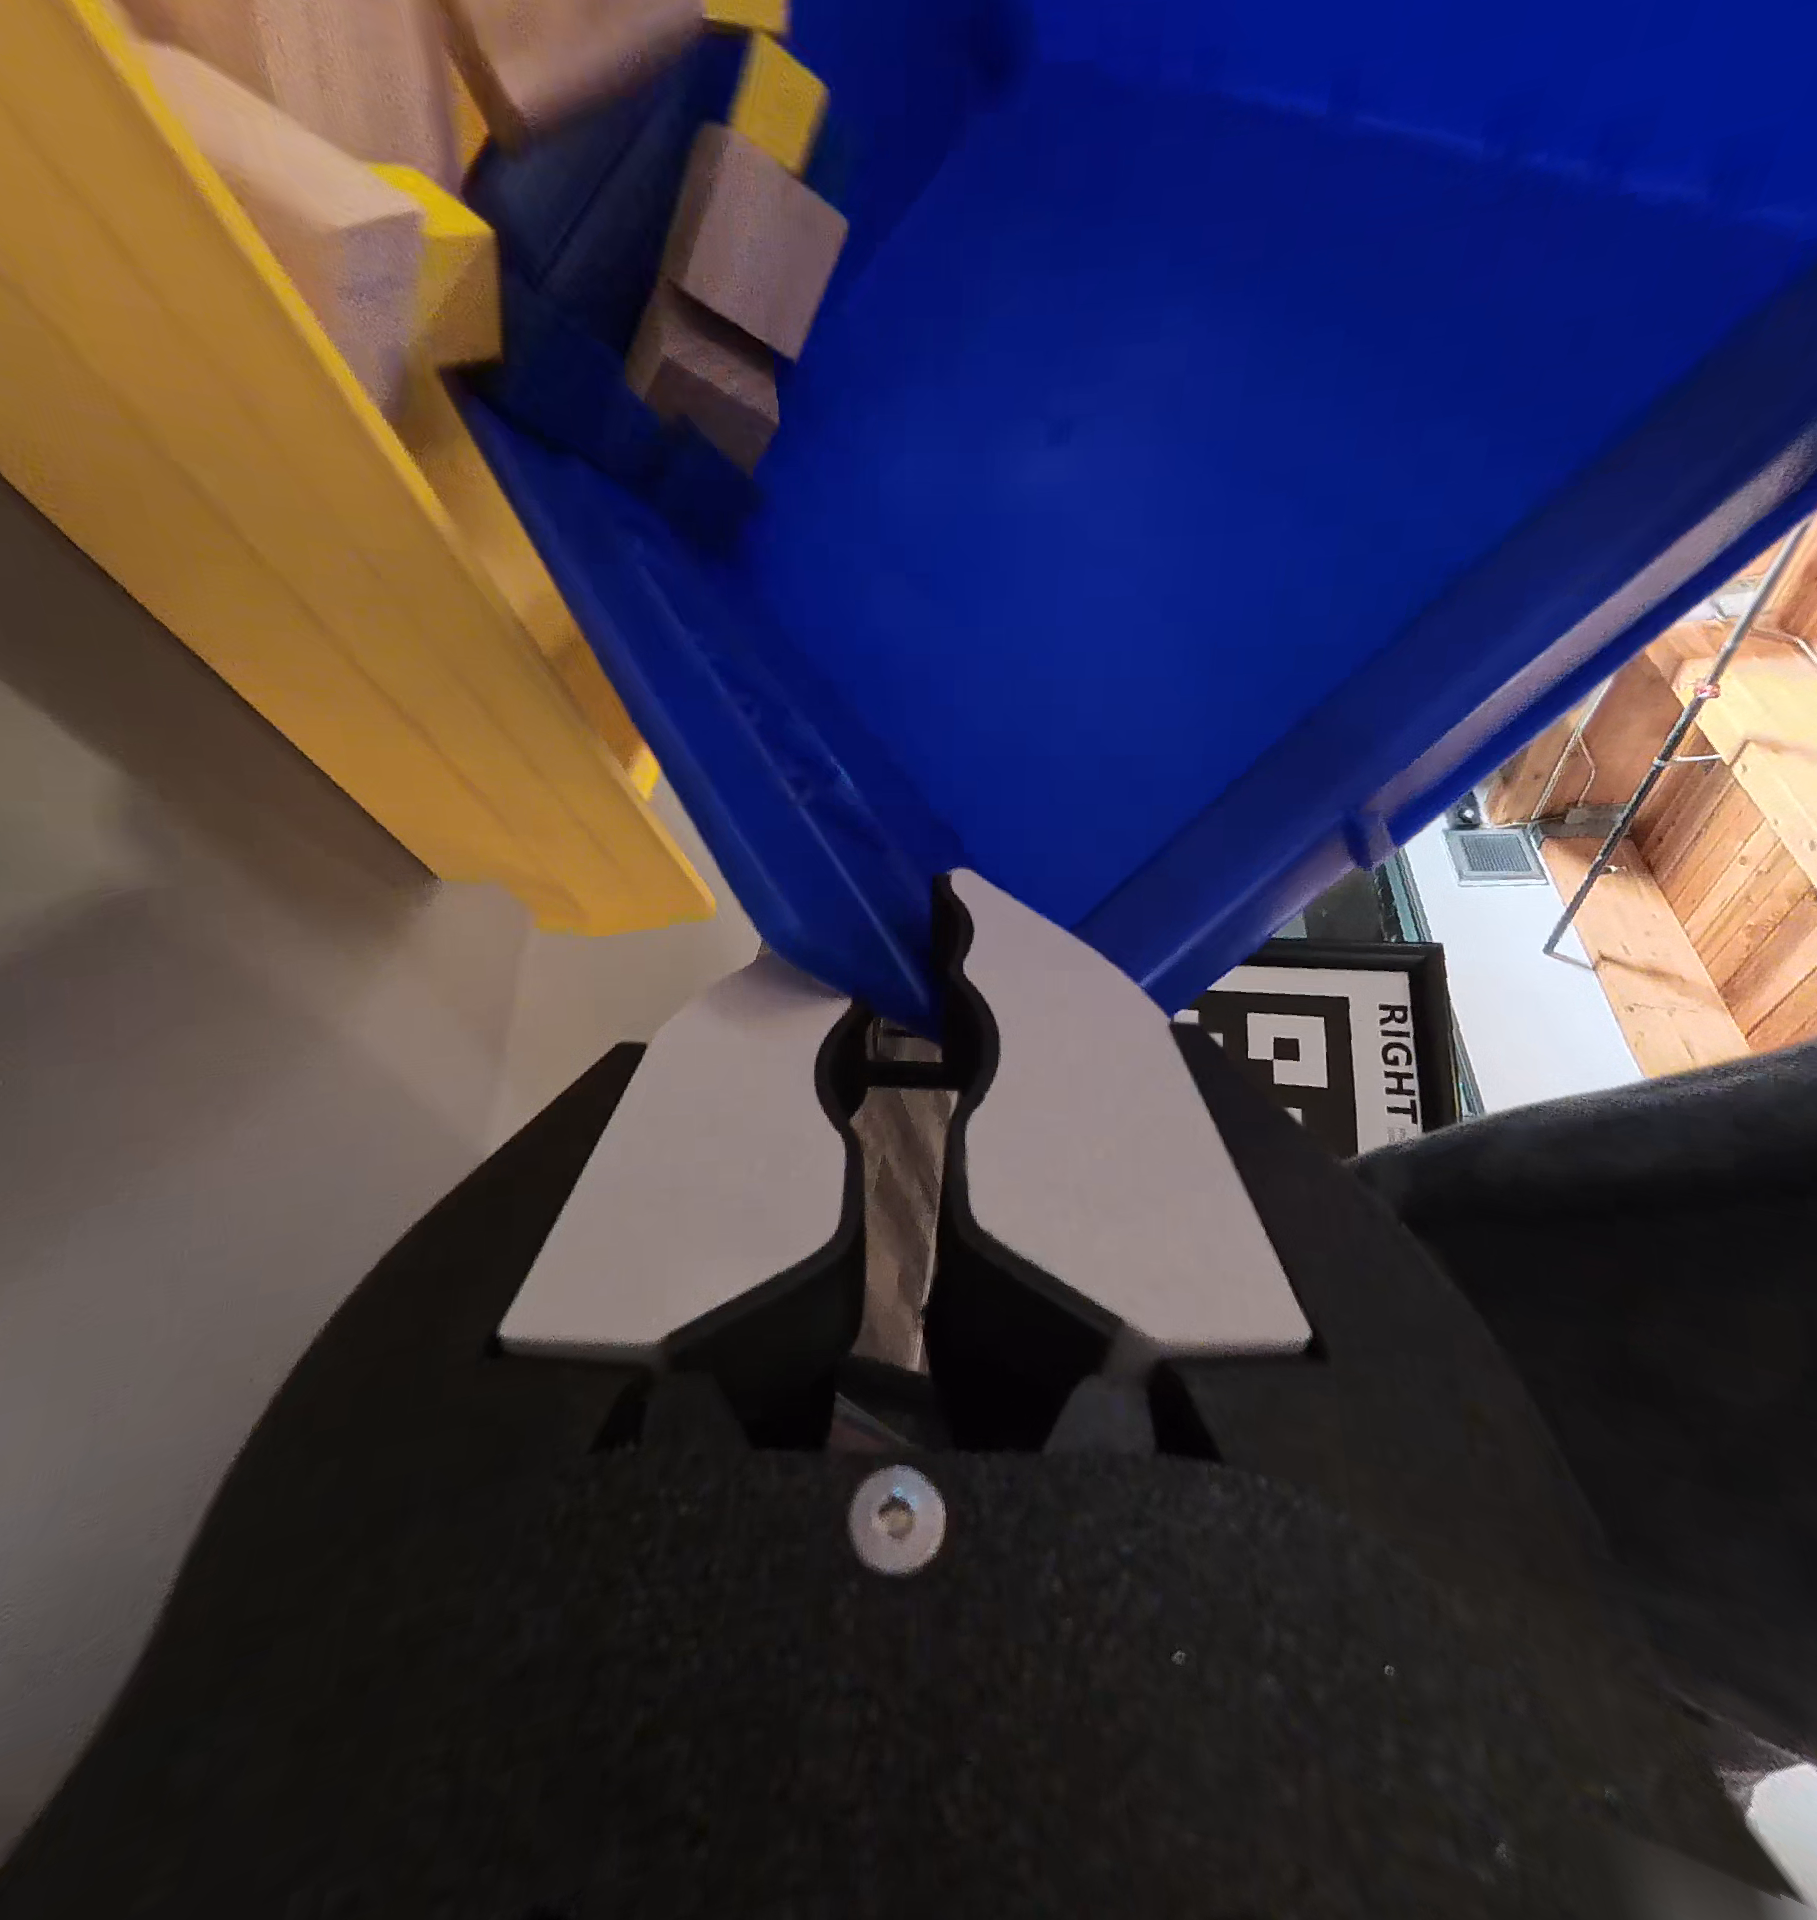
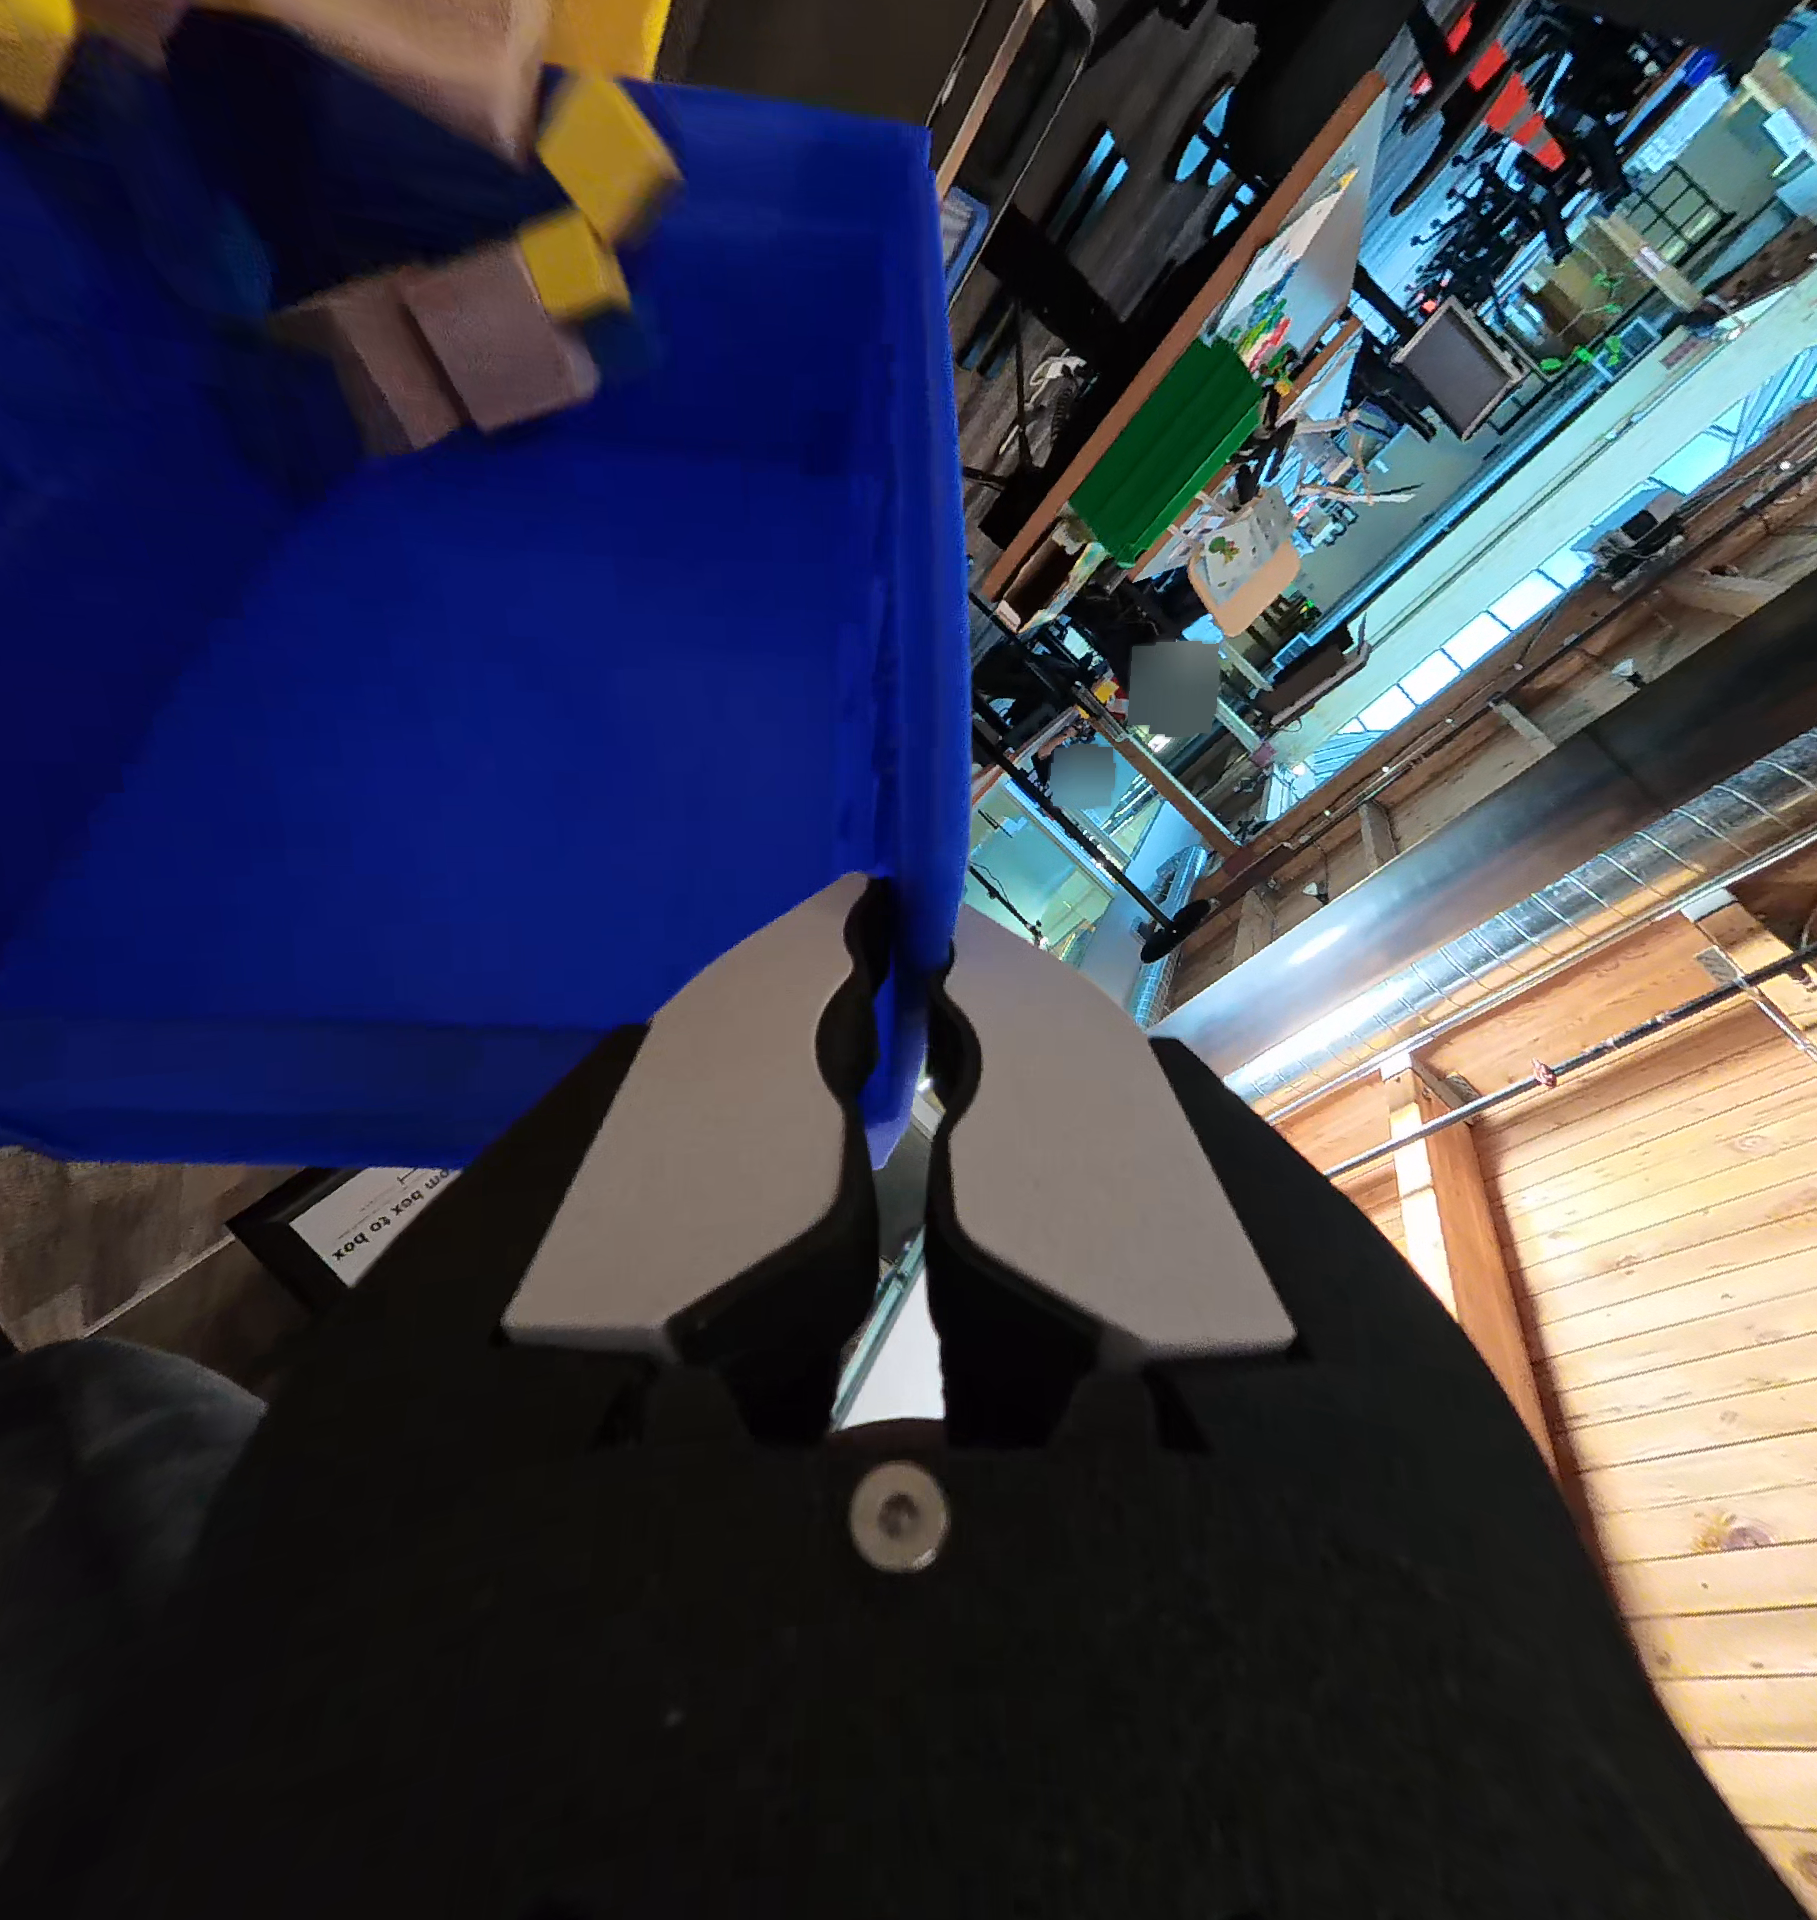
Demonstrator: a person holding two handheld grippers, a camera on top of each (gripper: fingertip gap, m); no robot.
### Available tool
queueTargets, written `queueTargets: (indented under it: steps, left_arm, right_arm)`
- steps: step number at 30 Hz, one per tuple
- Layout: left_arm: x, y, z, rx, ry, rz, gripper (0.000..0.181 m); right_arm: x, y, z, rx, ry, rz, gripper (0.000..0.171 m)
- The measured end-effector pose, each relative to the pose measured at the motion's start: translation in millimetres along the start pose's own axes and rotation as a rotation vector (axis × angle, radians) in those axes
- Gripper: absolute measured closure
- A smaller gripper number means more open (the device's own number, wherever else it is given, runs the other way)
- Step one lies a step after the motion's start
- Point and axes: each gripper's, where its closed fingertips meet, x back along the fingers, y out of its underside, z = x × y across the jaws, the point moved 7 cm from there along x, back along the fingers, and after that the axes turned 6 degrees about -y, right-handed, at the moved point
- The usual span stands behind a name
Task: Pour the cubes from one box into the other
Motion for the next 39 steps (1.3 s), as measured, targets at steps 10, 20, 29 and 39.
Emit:
queueTargets:
  steps: [10,20,29,39]
  left_arm:
    - [-4,-9,15,0.0,0.086,0.001,0.173]
    - [-28,18,36,0.156,0.333,0.155,0.174]
    - [-32,45,53,0.179,0.421,0.242,0.173]
    - [-26,94,33,-0.067,0.134,0.627,0.176]
  right_arm:
    - [15,-2,17,0.032,0.043,-0.066,0.167]
    - [41,4,4,0.081,0.232,-0.069,0.169]
    - [57,32,-12,0.107,0.324,0.023,0.169]
    - [33,183,-95,-0.382,0.444,0.798,0.169]
